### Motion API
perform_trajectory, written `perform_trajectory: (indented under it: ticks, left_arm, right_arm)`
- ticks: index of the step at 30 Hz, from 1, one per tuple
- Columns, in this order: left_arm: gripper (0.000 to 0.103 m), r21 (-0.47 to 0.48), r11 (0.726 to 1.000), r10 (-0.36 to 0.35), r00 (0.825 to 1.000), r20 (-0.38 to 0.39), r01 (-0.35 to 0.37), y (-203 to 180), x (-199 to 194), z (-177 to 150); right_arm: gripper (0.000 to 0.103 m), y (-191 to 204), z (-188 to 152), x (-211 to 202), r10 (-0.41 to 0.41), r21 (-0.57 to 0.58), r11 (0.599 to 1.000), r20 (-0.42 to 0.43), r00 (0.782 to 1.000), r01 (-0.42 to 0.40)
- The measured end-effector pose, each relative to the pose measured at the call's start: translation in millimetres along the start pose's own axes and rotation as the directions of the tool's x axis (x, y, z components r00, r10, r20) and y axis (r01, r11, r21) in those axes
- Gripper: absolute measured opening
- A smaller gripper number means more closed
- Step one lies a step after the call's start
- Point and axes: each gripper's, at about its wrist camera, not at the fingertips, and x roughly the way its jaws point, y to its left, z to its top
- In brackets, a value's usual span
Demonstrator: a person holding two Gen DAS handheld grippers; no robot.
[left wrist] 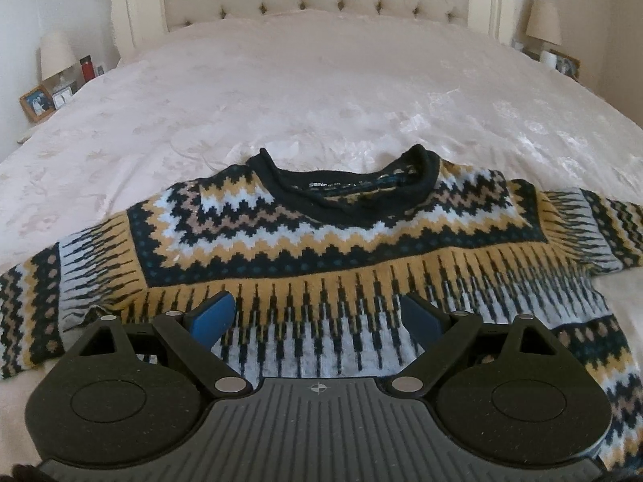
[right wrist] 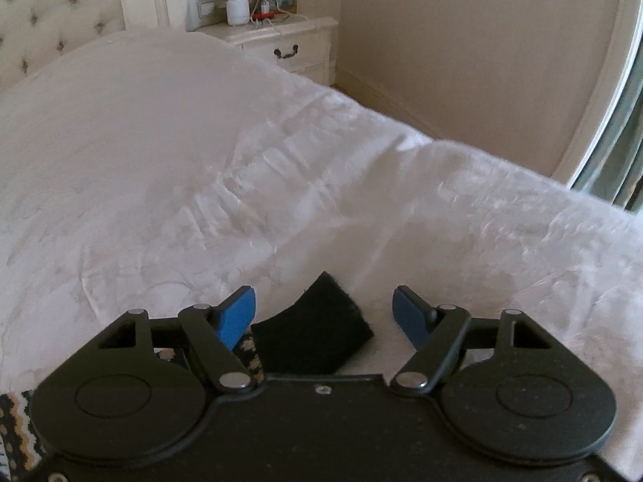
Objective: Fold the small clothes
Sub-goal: 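Move the right gripper to a black sleeve cuff and grasp it, then carry the cuff across the sweater body with the right gripper and release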
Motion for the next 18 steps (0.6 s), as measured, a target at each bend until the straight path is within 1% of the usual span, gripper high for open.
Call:
perform_trajectory:
  ticks: [1, 2, 3, 4, 6, 8, 11, 14, 18]
  left_arm:
    - [0.090, -0.004, 1.000, -0.004, 1.000, -0.002, 0.004, 0.8, 0.4, 0.0]
    - [0.090, -0.007, 1.000, -0.006, 1.000, -0.003, 0.006, 1.7, 0.3, -0.1]
    - [0.090, -0.010, 1.000, -0.009, 1.000, -0.004, 0.009, 3.0, -0.2, -0.1]
    - [0.090, -0.012, 1.000, -0.010, 1.000, -0.003, 0.010, 4.7, -1.1, -0.3]
    - [0.090, -0.016, 1.000, -0.011, 1.000, -0.004, 0.011, 10.3, -3.5, -0.5]
    - [0.090, -0.024, 1.000, -0.012, 1.000, 0.000, 0.012, 19.3, -7.4, -0.8]
    - [0.090, -0.046, 0.999, -0.006, 1.000, 0.001, 0.006, 37.3, -12.9, -0.4]
    - [0.090, -0.061, 0.998, 0.005, 1.000, -0.002, -0.005, 58.9, -18.2, 0.2]
    - [0.090, -0.063, 0.997, 0.035, 0.999, -0.003, -0.035, 91.6, -24.0, -3.2]
  right_arm:
    - [0.059, 2.3, -2.2, 2.7, 0.006, -0.018, 1.000, -0.017, 1.000, -0.006]
    - [0.051, 5.0, -4.4, 5.4, -0.004, -0.038, 0.999, -0.032, 0.999, 0.003]
    - [0.026, 8.5, -7.5, 7.4, -0.024, -0.070, 0.997, -0.044, 0.999, 0.021]
    - [0.015, 11.2, -10.4, 8.3, -0.031, -0.092, 0.995, -0.052, 0.998, 0.026]
    - [0.016, 16.7, -16.1, 3.3, -0.032, -0.127, 0.992, -0.043, 0.999, 0.026]
    - [0.015, 20.8, -17.7, -5.4, -0.018, -0.132, 0.991, -0.034, 0.999, 0.014]
    - [0.014, 34.0, -16.1, -27.9, 0.036, -0.146, 0.989, -0.016, 0.999, -0.038]
    - [0.014, 57.5, -13.3, -57.9, 0.093, -0.175, 0.980, 0.006, 0.996, -0.090]
    - [0.014, 102.7, -14.6, -105.7, 0.202, -0.232, 0.954, 0.037, 0.979, -0.188]
